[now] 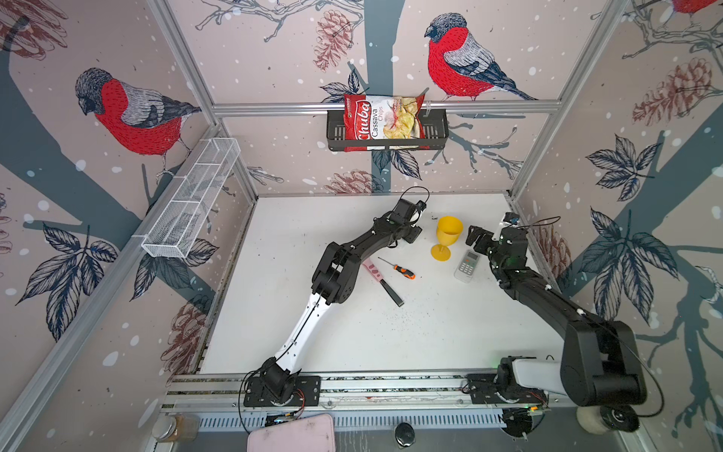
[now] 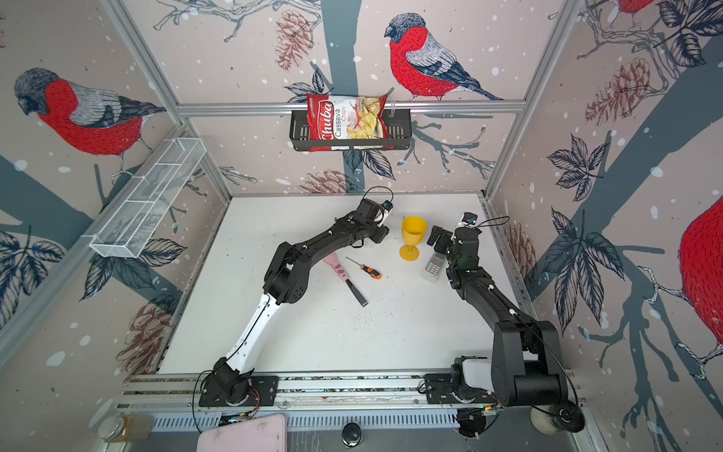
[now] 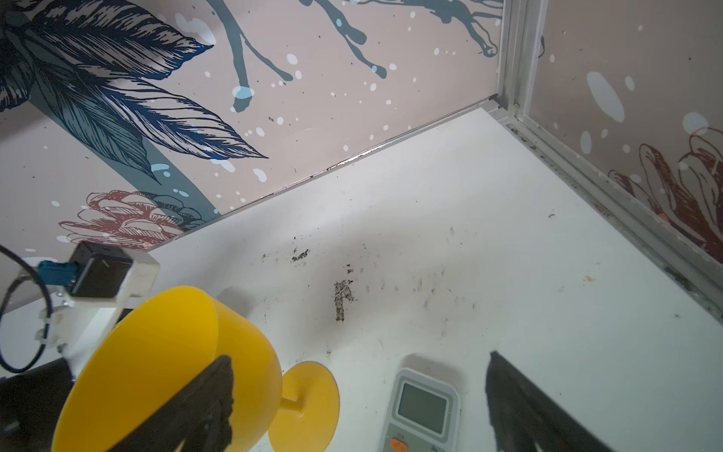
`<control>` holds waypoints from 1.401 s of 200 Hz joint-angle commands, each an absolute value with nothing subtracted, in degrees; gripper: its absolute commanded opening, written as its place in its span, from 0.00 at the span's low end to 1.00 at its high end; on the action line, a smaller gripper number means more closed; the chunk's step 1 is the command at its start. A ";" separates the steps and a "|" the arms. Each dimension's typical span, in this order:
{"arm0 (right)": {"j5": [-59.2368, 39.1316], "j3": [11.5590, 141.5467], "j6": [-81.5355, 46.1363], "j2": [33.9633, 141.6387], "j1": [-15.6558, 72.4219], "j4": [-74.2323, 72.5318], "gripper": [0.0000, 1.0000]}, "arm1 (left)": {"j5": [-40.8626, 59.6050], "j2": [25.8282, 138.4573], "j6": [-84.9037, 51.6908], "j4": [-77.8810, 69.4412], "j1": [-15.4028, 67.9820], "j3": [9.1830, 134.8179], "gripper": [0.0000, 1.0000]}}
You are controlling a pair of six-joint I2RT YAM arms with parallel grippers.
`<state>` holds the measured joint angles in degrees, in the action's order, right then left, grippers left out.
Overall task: Unload the batteries from the remote control
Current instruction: 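Reach the left gripper to the white remote and close on its end, then lift the white remote with the left gripper while the right gripper moves toward it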
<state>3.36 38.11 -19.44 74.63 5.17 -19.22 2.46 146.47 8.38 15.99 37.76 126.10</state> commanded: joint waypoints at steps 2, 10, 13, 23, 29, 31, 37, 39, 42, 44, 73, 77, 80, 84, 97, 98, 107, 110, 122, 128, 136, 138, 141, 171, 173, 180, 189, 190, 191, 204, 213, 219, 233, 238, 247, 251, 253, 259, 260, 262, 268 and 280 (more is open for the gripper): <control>2.98 38.64 -19.30 73.74 5.34 -19.26 1.00 | 3.24 143.17 7.84 12.83 37.76 124.55 0.48; 2.59 38.76 -19.42 73.33 5.30 -19.16 1.00 | 3.55 142.12 7.78 12.79 37.78 123.79 0.47; 2.39 38.76 -19.41 73.21 5.28 -19.03 0.99 | 3.66 141.66 7.74 12.73 37.79 123.45 0.47; 1.46 38.92 -19.51 72.71 5.27 -18.90 1.00 | 4.16 140.01 7.45 12.50 37.72 122.04 0.46; 0.52 38.93 -19.42 72.43 5.18 -18.94 1.00 | 3.85 139.00 6.67 12.19 37.70 120.92 0.46; 0.17 38.89 -19.42 72.31 5.19 -18.97 0.99 | 3.67 138.50 6.43 12.06 37.70 120.52 0.46; -1.37 38.93 -19.09 72.06 5.12 -19.19 1.00 | 3.26 137.10 5.70 11.63 37.71 119.16 0.46; -1.97 38.82 -19.01 72.07 5.08 -19.28 1.00 | 3.21 136.65 5.40 11.48 37.71 118.78 0.46; -2.98 38.71 -18.92 72.06 5.10 -19.55 0.99 | 3.29 135.88 5.15 11.25 37.71 117.98 0.46; -3.69 38.68 -18.84 72.07 5.05 -19.83 0.99 | 3.33 135.37 5.07 11.01 37.71 117.34 0.46; -14.91 35.81 -20.18 67.68 4.27 -26.23 1.00 | 8.64 125.62 0.64 3.51 35.79 105.33 0.46; -16.12 35.63 -20.41 67.26 4.20 -26.79 1.00 | 10.13 124.29 -0.62 1.69 35.24 103.19 0.46; -16.93 35.50 -20.39 66.98 4.14 -27.13 1.00 | 11.45 122.99 -1.53 0.44 34.74 101.58 0.46; -17.98 35.51 -20.55 66.62 4.05 -27.45 0.99 | 13.11 121.43 -2.92 -1.61 34.14 99.74 0.47; -21.38 35.50 -20.92 65.80 3.98 -28.47 0.99 | 18.96 116.96 -7.89 -7.44 31.60 93.43 0.46; -21.72 35.50 -20.96 65.77 3.97 -28.60 0.99 | 19.41 116.66 -8.30 -7.85 31.44 93.03 0.47; -24.60 35.49 -21.58 65.52 4.02 -29.68 1.00 | 23.28 114.40 -12.30 -10.78 29.69 90.43 0.46; -25.51 35.49 -21.82 65.57 4.04 -30.04 1.00 | 24.71 113.76 -13.13 -11.79 29.31 89.57 0.46; -29.67 35.81 -23.16 65.91 4.20 -31.67 1.00 | 30.76 111.61 -16.81 -15.48 27.37 86.68 0.46; -32.35 35.98 -23.90 66.14 4.26 -32.80 1.00 | 33.49 110.62 -18.71 -17.58 26.62 85.39 0.46; -34.96 36.24 -25.05 66.50 4.59 -34.28 1.00 | 35.85 109.20 -21.39 -20.19 25.88 83.45 0.46; -35.59 36.33 -25.42 66.64 4.68 -34.69 1.00 | 36.45 108.82 -22.07 -21.02 25.68 82.85 0.46; -36.66 36.50 -25.79 66.84 4.89 -35.29 1.00 | 37.22 108.44 -23.17 -22.34 25.40 82.14 0.46; -44.54 39.09 -29.01 70.12 7.91 -39.66 1.00 | 42.79 103.07 -32.32 -36.03 23.28 73.46 0.45; -44.91 39.28 -29.36 70.37 8.15 -40.08 0.99 | 42.98 102.80 -32.76 -36.74 23.11 73.06 0.45; -46.07 39.94 -30.54 71.46 8.89 -41.56 1.00 | 43.59 101.80 -34.10 -38.73 22.59 71.82 0.45; -46.97 40.73 -32.24 73.53 9.90 -43.86 0.99 | 44.43 100.75 -35.72 -40.99 21.88 70.59 0.45; -47.09 40.80 -32.47 73.68 10.00 -44.17 0.99 | 44.50 100.65 -35.88 -41.15 21.75 70.45 0.46; -47.19 40.88 -32.62 73.97 10.14 -44.41 1.00 | 44.62 100.51 -36.09 -41.49 21.64 70.34 0.46; -48.48 42.04 -35.05 76.57 11.96 -48.18 1.00 | 46.57 99.77 -39.94 -46.47 20.42 68.83 0.45; -48.90 43.31 -36.03 78.50 13.35 -50.01 1.00 | 47.83 99.62 -43.67 -51.23 19.43 67.82 0.45; -49.11 44.40 -36.49 79.96 14.43 -50.62 0.99 | 48.57 99.70 -46.19 -54.59 18.81 67.24 0.45; -49.80 47.16 -37.06 83.37 16.91 -51.70 1.00 | 50.05 100.27 -49.68 -58.50 17.91 67.00 0.44; -50.09 48.10 -37.37 84.48 17.77 -52.17 1.00 | 50.42 100.36 -49.79 -58.34 17.64 67.23 0.44; -50.48 49.84 -37.95 86.77 19.23 -52.85 0.99 | 50.82 100.26 -49.30 -57.80 17.32 67.41 0.44; -50.74 50.55 -38.29 87.71 19.75 -53.20 0.99 | 50.94 100.09 -49.08 -57.51 17.23 67.36 0.44; -50.83 51.02 -38.49 88.13 19.99 -53.36 1.00 | 50.97 100.04 -48.90 -57.49 17.10 67.27 0.44; -51.17 52.07 -39.22 89.53 20.51 -53.98 0.99 | 51.04 99.81 -48.71 -57.55 16.93 67.09 0.44; -51.25 52.27 -39.39 89.72 20.67 -54.15 1.00 | 51.09 99.74 -48.70 -57.56 16.90 67.08 0.44; -51.35 52.64 -39.69 90.13 20.83 -54.52 1.00 | 51.14 99.73 -48.69 -57.65 16.84 67.04 0.44; -51.93 53.63 -40.83 91.68 21.29 -55.75 1.00 | 51.45 99.60 -48.69 -57.90 16.68 66.97 0.43; -53.17 55.64 -43.37 94.41 22.14 -58.84 1.00 | 51.73 99.57 -48.95 -58.71 16.35 67.00 0.43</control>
